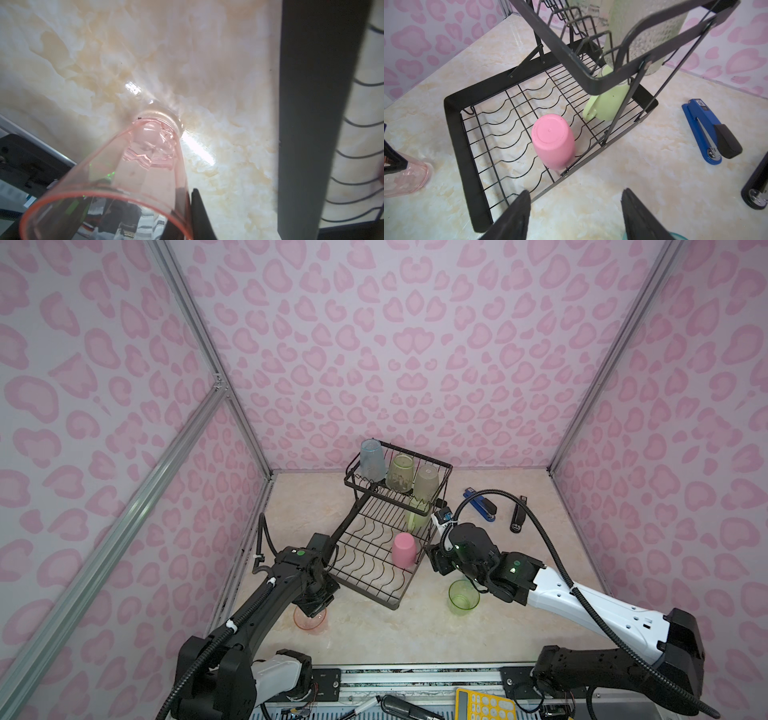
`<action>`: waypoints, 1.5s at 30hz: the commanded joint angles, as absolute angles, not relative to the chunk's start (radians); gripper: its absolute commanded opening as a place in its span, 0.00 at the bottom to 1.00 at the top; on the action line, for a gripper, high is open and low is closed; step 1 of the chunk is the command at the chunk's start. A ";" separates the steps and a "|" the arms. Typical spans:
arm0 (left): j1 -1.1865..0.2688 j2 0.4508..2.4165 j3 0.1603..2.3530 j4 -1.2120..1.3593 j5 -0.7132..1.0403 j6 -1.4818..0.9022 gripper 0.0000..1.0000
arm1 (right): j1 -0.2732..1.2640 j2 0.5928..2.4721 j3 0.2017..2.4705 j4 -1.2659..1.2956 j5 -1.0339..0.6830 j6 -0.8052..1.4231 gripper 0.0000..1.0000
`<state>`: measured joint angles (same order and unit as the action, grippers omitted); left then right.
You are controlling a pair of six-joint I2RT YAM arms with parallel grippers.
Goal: Load the cups into the dish rack
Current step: 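Close the left gripper on the clear cup and lift it, then carry the clear cup toward the right gripper while right gripper closes on it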
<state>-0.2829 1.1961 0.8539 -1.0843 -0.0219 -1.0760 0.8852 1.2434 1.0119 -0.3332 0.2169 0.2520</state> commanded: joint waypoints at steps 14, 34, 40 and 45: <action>-0.284 1.093 1.153 -1.195 0.058 -0.894 0.05 | 0.864 1.239 1.096 -0.376 0.182 0.465 0.69; -0.276 1.050 1.282 -0.728 0.583 -0.664 0.03 | 0.922 1.336 1.242 -0.219 0.047 1.110 0.67; -0.273 1.015 1.251 -0.501 0.699 -0.689 0.03 | 0.939 1.307 1.265 -0.176 0.113 1.292 0.67; -0.273 0.990 1.187 -0.278 0.795 -0.749 0.03 | 0.968 1.351 1.379 -0.251 0.149 1.383 0.69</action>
